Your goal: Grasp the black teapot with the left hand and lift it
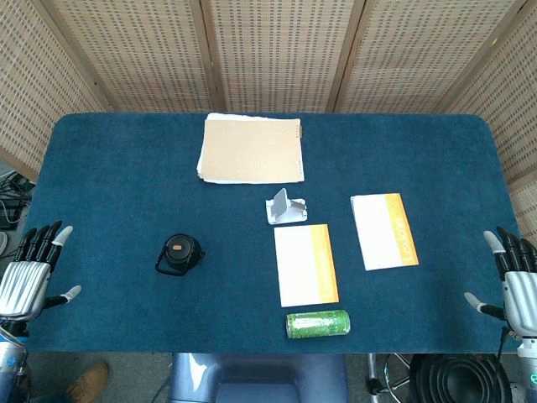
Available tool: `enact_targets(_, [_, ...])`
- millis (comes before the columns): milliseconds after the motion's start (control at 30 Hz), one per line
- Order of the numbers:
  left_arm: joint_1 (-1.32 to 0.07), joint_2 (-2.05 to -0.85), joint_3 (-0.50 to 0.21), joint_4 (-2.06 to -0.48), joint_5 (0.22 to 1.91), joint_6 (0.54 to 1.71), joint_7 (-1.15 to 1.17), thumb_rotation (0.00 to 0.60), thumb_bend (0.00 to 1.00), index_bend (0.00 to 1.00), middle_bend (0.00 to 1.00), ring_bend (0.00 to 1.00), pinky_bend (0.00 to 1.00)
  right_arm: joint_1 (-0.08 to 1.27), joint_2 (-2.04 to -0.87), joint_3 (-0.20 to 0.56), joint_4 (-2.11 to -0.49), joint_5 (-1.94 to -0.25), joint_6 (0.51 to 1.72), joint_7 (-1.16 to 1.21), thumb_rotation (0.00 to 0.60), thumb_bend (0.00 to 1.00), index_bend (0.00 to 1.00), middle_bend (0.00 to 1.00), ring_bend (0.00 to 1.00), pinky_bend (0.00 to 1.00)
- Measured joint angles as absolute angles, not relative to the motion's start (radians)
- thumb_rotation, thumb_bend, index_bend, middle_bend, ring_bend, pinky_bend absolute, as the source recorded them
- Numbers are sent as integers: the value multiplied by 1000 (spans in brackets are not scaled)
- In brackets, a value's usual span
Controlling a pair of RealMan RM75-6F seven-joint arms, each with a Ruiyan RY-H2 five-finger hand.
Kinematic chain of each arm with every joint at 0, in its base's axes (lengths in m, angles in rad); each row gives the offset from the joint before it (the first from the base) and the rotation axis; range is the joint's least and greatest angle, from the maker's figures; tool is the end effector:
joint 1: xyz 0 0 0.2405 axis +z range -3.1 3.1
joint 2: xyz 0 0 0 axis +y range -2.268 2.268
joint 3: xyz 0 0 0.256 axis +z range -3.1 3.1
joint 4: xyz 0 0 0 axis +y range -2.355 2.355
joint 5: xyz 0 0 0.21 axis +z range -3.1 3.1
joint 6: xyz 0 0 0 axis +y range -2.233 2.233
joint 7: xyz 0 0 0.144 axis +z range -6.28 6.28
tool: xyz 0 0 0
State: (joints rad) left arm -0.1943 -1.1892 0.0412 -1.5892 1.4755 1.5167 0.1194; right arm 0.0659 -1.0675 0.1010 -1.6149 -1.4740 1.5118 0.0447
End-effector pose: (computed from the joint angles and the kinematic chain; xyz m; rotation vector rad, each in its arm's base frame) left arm -0.2978 0.1952 0.1318 -1.4862 -0.8263 -0.8795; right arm -0.3145 -0.1855 0.1879 1.3078 -0.8614 0.9336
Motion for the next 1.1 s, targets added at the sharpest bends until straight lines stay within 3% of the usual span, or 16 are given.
enact_targets(200, [-196, -1188, 43, -1607, 1502, 1493, 122, 600, 0, 0, 0, 0, 0, 64, -1063, 101, -1618, -1469, 1510, 56, 600, 0, 0, 0, 0, 0])
enact_targets(367, [-237, -1185, 51, -1653, 1524, 1397, 112, 600, 0, 17, 24, 23, 0, 65, -1058, 103, -1623, -1466, 1505, 64, 600, 0, 0, 0, 0, 0])
enact_targets(500, [-296, -1187, 38, -1695, 1532, 1310, 85, 600, 0, 335, 343, 309, 0, 66, -1056, 104, -1623, -1463, 1502, 68, 600, 0, 0, 0, 0, 0])
enact_targets(600, [-327, -1195, 11, -1717, 1518, 1273, 90, 600, 0, 422, 419, 375, 0, 66, -1055, 106, -1621, -1457, 1500, 74, 600, 0, 0, 0, 0, 0])
enact_targets(1100, [-470, -1235, -76, -1798, 1272, 1032, 245, 600, 0, 418, 428, 381, 0, 68, -1041, 109, -1619, -1449, 1486, 114, 600, 0, 0, 0, 0, 0])
